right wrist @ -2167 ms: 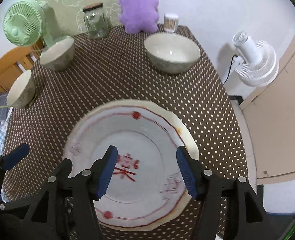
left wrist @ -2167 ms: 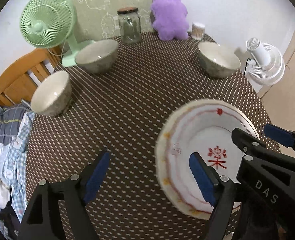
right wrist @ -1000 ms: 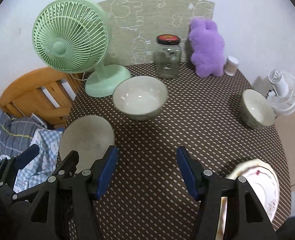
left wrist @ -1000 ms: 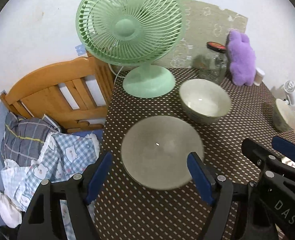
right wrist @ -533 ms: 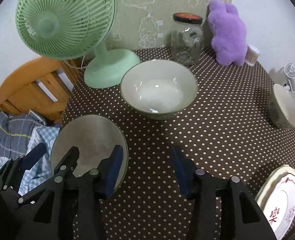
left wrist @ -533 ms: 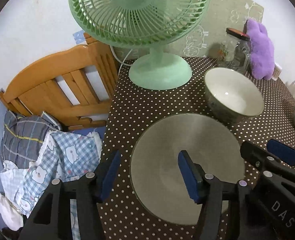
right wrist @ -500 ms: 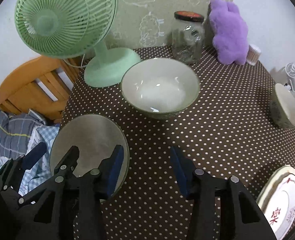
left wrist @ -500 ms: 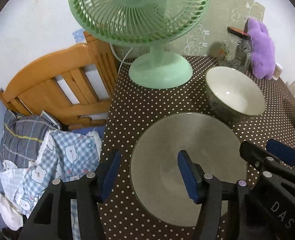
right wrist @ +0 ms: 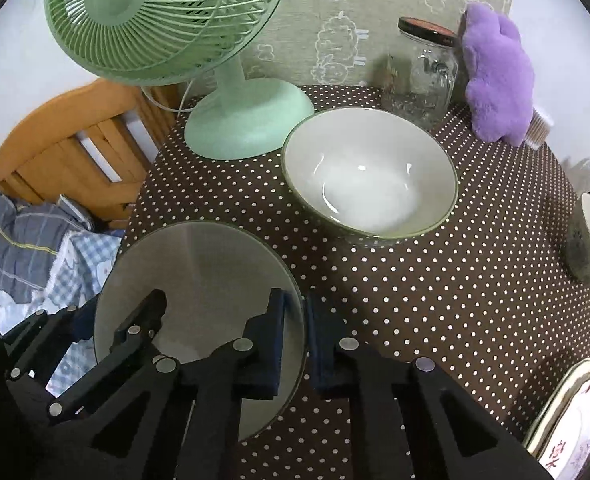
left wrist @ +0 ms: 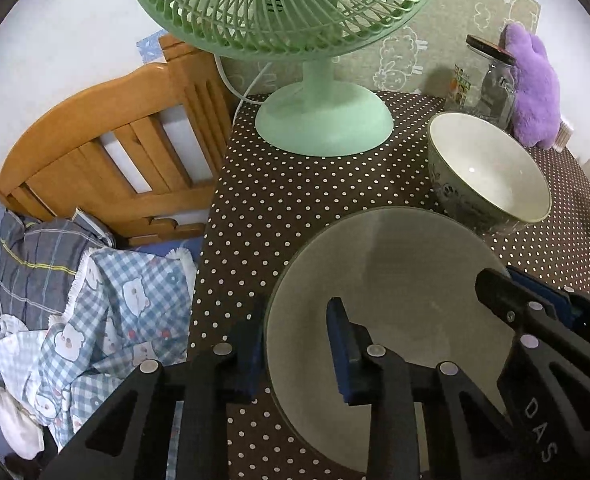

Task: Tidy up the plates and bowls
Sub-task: 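Lift the grey bowl with both tools and carry it toward the plate stack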

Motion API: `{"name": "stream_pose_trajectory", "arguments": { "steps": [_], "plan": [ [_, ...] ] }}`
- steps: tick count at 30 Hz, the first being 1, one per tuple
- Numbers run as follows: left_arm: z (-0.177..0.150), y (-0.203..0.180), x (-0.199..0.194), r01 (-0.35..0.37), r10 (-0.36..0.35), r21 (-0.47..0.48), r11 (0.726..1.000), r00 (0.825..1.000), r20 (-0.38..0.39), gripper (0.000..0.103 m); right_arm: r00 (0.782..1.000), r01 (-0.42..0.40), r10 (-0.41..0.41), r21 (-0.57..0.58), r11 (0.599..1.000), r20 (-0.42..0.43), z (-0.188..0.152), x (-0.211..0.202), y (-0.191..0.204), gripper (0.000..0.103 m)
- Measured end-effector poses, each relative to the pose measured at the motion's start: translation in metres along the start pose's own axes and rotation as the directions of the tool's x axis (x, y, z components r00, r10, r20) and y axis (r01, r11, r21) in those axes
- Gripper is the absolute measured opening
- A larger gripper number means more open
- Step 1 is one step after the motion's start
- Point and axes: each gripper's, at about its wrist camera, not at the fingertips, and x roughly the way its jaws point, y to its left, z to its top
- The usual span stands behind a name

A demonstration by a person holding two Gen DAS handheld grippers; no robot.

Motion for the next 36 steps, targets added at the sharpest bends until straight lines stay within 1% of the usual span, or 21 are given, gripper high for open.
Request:
{"name": "stream_pose_trajectory", "arguments": {
  "steps": [4, 11, 22, 29, 36],
  "plan": [
    [-0.003, -0.004, -0.004, -0.010, 0.010, 0.015, 1.000, 1.000, -0.003, 0.026, 1.000, 0.011, -0.011, -0.013, 1.000, -0.007, -0.003, -0.003, 0.000, 0.014],
    [-0.018, -0.017, -0.021, 0.014, -0.014, 0.014, 1.000, 1.000, -0.013, 0.026, 1.000, 0.024, -0.024, -0.006, 1.000, -0.019, -0.019, -0.019, -0.013, 0.014],
    [-0.048, -0.055, -0.060, 0.038, -0.038, 0.033, 0.999, 0.999, -0.002, 0.026, 0.999, 0.049, -0.049, 0.019, 0.999, -0.005, -0.059, -0.063, -0.050, 0.014],
    [-0.067, -0.085, -0.085, 0.044, -0.044, 0.046, 0.998, 0.999, 0.005, 0.026, 0.998, 0.061, -0.061, 0.038, 0.997, 0.006, -0.089, -0.092, -0.078, 0.014],
    [-0.090, -0.110, -0.099, 0.052, -0.052, 0.053, 0.997, 0.999, -0.002, 0.026, 0.998, 0.068, -0.068, 0.053, 0.996, 0.007, -0.119, -0.108, -0.103, 0.014]
  ]
}}
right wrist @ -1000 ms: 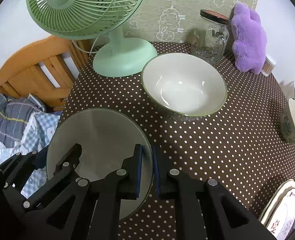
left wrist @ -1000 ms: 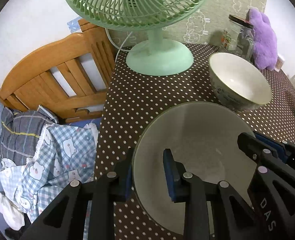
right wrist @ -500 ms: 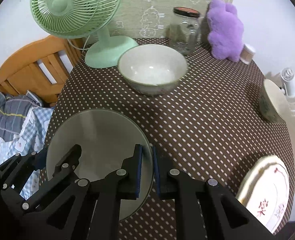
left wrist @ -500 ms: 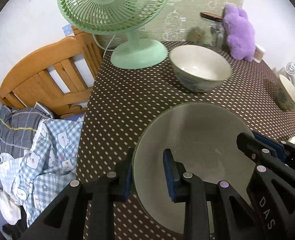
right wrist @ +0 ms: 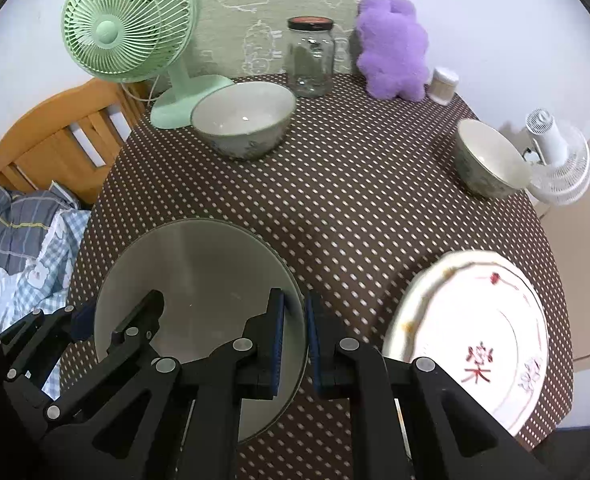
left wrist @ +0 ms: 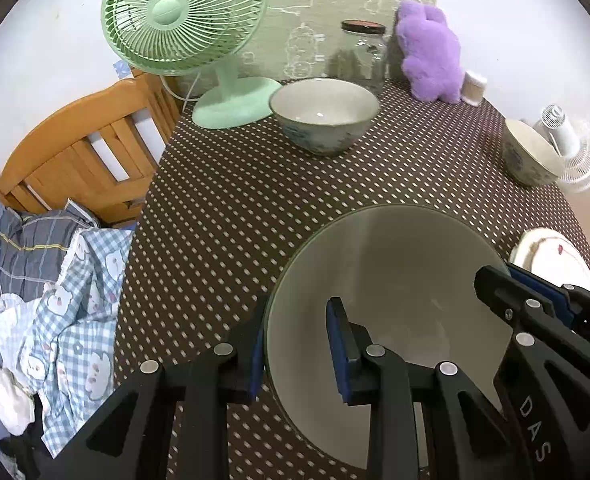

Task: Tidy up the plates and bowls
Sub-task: 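Lift the grey bowl with both tools and carry it toward the plate stack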

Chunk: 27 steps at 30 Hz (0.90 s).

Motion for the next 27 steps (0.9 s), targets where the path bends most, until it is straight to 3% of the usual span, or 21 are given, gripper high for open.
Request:
{"name": "stream_pose_trajectory", "arguments": {
  "steps": [11, 27],
  "plan": [
    [-0.030, -0.026, -0.002, 0.014, -0.014, -0.010, 1.000, 0.999, -0.031, 0.026, 1.000, 0.008, -0.007, 0.009, 1.000, -0.027, -0.034, -0.002, -0.024, 0.014],
    [-0.048, -0.043, 0.000, 0.024, -0.023, 0.016, 1.000, 0.999, -0.049, 0.026, 0.998, 0.016, -0.016, 0.012, 1.000, -0.053, -0.053, 0.003, -0.042, 0.014]
  ]
}}
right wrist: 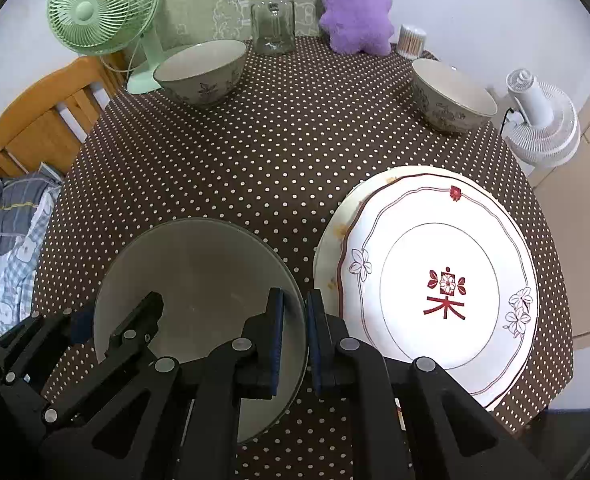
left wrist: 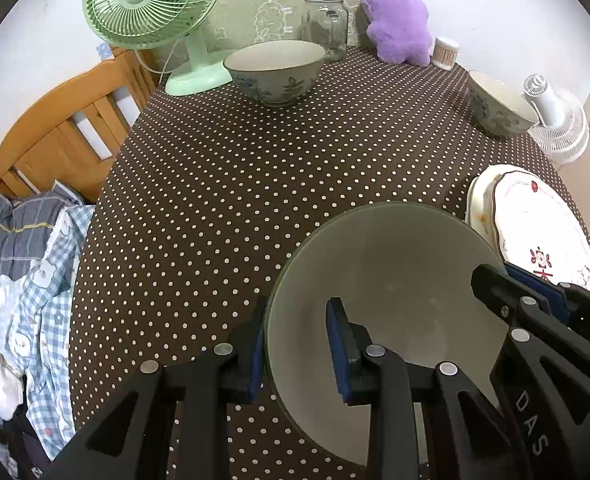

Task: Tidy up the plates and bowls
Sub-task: 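Lift the grey bowl with both tools and carry it toward the plate stack, then lower the grey bowl beside the plate stack and open both tools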

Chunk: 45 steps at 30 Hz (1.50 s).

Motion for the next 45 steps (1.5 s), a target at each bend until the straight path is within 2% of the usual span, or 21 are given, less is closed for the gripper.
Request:
{"name": "stream_pose_trajectory", "arguments": {
  "steps": [5, 13, 14, 15, 16, 18, 20, 23, 31, 34, 42, 45],
  "plan": [
    [0.001, 0.001, -0.001, 0.002, -0.002, 0.006, 1.000, 1.000, -0.011, 0.027, 1.000, -0.001, 0.001, -0.003, 1.000, -0.009, 0.000, 0.001, 0.001, 0.015],
    [0.005, 0.009, -0.009, 0.027, -0.027, 0.021, 0.999, 0.999, -0.018, 0.041, 0.999, 0.022, -0.022, -0.013, 1.000, -0.034, 0.004, -0.006, 0.008, 0.015],
    [0.006, 0.012, -0.010, 0.033, -0.032, 0.020, 0.999, 0.999, -0.019, 0.043, 0.999, 0.019, -0.019, -0.011, 1.000, -0.032, 0.005, -0.008, 0.008, 0.017],
    [0.006, 0.014, -0.011, 0.031, -0.031, 0.019, 0.999, 0.999, -0.023, 0.050, 1.000, 0.012, -0.012, -0.013, 1.000, -0.028, 0.006, -0.009, 0.009, 0.019],
    [0.008, 0.016, -0.011, 0.029, -0.028, 0.021, 0.999, 0.999, -0.031, 0.053, 1.000, 0.011, -0.011, -0.018, 1.000, -0.021, 0.007, -0.011, 0.011, 0.025],
    [0.010, 0.022, -0.014, 0.038, -0.038, 0.019, 0.999, 0.999, -0.028, 0.053, 1.000, 0.020, -0.020, -0.025, 0.999, 0.008, 0.009, -0.019, 0.014, 0.034],
    [0.015, 0.027, -0.020, 0.040, -0.040, 0.015, 0.999, 0.999, -0.016, 0.056, 0.999, 0.021, -0.021, -0.022, 1.000, 0.025, 0.011, -0.027, 0.016, 0.050],
    [0.022, 0.033, -0.030, 0.057, -0.057, 0.017, 0.998, 0.998, 0.009, 0.061, 0.998, 0.014, -0.014, -0.008, 1.000, 0.054, 0.017, -0.039, 0.019, 0.061],
    [0.052, 0.043, -0.061, 0.094, -0.092, -0.009, 0.996, 0.991, 0.100, 0.083, 0.992, -0.017, 0.018, -0.014, 1.000, 0.126, 0.048, -0.070, 0.023, 0.073],
    [0.065, 0.045, -0.067, 0.092, -0.088, -0.025, 0.995, 0.988, 0.130, 0.087, 0.986, -0.031, 0.038, -0.051, 0.998, 0.160, 0.065, -0.079, 0.027, 0.079],
    [0.105, 0.055, -0.063, 0.051, -0.036, -0.098, 0.994, 0.988, 0.152, 0.089, 0.979, -0.076, 0.092, -0.093, 0.993, 0.182, 0.112, -0.072, 0.035, 0.081],
    [0.121, 0.058, -0.057, 0.009, 0.010, -0.114, 0.993, 0.987, 0.163, 0.089, 0.973, -0.113, 0.134, -0.117, 0.987, 0.186, 0.131, -0.062, 0.035, 0.081]
  ]
}}
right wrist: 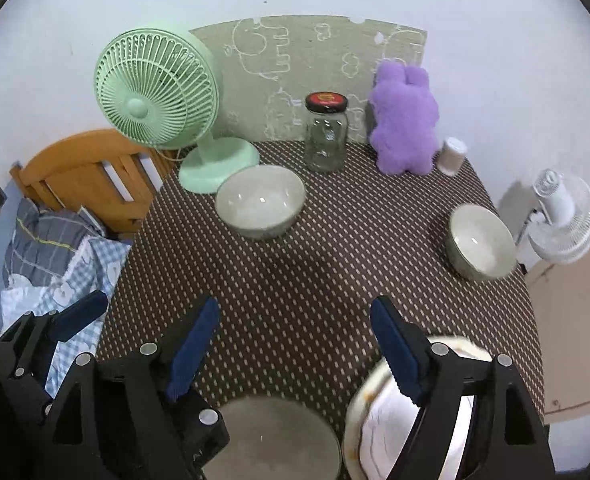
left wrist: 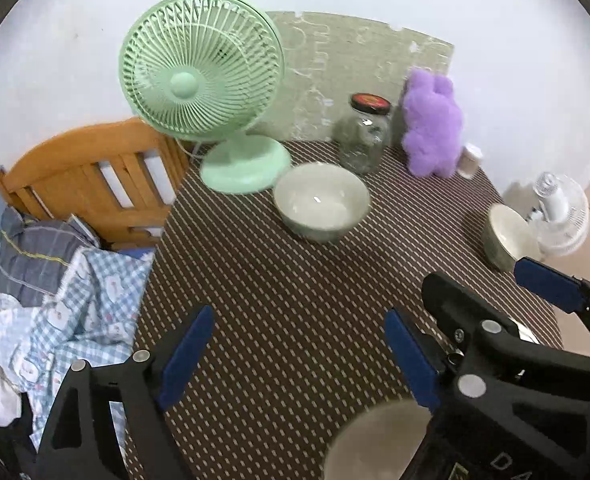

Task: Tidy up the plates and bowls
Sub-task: 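Lower the grey bowl beside the plate stack and open both tools, then move both tools to the grey bowl by the green fan and grasp its rim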

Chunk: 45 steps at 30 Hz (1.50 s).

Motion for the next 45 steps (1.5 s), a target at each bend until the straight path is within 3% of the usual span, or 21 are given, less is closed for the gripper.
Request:
{"name": "stream_pose_trajectory", "arguments": {
  "steps": [8, 18, 27, 32, 39, 45],
  "plan": [
    [0.040, 0.000, 0.034, -0.047, 0.048, -0.034, 0.998, 0.998, 0.032, 0.088, 0.999, -0.039, 0.039, -0.015, 0.999, 0.020, 0.045, 0.040, -0.013, 0.081],
    [0.083, -0.010, 0.093, -0.087, 0.088, -0.031, 0.996, 0.996, 0.034, 0.086, 0.999, -0.033, 0.032, 0.017, 0.999, 0.016, 0.087, 0.102, -0.033, 0.080],
    [0.102, -0.010, 0.145, -0.108, 0.109, -0.015, 0.994, 0.994, 0.015, 0.078, 0.999, -0.036, 0.036, 0.028, 0.999, -0.014, 0.107, 0.155, -0.038, 0.070],
    [0.103, -0.009, 0.172, -0.115, 0.115, -0.013, 0.993, 0.993, -0.013, 0.067, 0.998, -0.033, 0.035, 0.026, 0.999, -0.049, 0.111, 0.185, -0.038, 0.054],
    [0.100, -0.006, 0.196, -0.119, 0.119, -0.010, 0.993, 0.992, -0.050, 0.051, 0.995, -0.040, 0.042, 0.024, 0.999, -0.088, 0.109, 0.214, -0.034, 0.048],
    [0.098, -0.002, 0.208, -0.137, 0.136, -0.010, 0.991, 0.988, -0.075, 0.035, 0.992, -0.052, 0.053, 0.016, 0.999, -0.115, 0.106, 0.229, -0.027, 0.024]
  ]
}}
